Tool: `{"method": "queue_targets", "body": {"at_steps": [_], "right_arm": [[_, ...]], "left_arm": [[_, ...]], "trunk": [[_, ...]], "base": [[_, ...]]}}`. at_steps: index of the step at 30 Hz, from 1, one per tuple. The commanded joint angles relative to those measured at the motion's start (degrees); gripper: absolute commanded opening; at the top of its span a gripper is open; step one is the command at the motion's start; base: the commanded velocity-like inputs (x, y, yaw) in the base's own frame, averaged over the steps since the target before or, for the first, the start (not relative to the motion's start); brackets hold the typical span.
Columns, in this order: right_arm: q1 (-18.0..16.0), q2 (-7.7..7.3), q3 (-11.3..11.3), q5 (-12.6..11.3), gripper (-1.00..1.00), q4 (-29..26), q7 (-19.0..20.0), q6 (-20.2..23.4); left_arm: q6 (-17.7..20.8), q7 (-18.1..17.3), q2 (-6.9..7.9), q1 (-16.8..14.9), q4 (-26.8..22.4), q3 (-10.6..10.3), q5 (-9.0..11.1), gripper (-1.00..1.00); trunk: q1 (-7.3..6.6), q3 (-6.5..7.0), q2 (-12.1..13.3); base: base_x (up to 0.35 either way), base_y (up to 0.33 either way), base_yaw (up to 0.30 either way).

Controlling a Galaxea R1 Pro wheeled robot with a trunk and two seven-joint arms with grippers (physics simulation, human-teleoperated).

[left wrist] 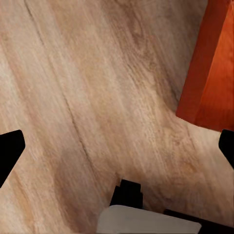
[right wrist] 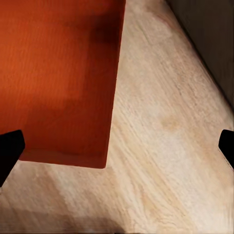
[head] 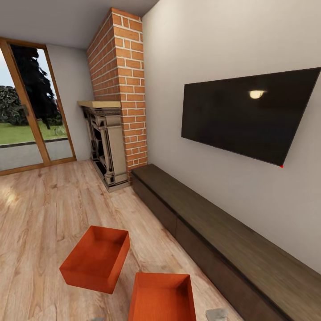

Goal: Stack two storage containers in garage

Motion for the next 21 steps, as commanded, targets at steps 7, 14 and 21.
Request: {"method": "queue_targets", "body": {"at_steps": [7, 14, 21], "right_arm": [[-4.6, 0.02, 0.5, -4.3, 1.0, 0.3, -1.9, -0.4], [-9.9, 0.22, 0.4, -7.4, 1.0, 2.3, -2.4, -0.6], [-10.0, 0.3, 0.4, -7.6, 1.0, 2.4, -2.4, -2.6]], "left_arm": [[0.7, 0.3, -0.33, -7.8, 4.7, -0.2, 1.2, 1.0], [0.6, 0.2, -1.76, -17.8, 5.9, -0.5, 1.0, 1.0], [0.1, 0.2, -3.94, -18.6, 6.3, -0.5, 0.9, 1.0]], "trunk": [[0.0, -0.08, 0.0], [0.0, -0.08, 0.0], [0.0, -0.08, 0.0]], "base": [[0.0, 0.0, 0.0], [0.0, 0.0, 0.0], [0.0, 0.0, 0.0]]}}
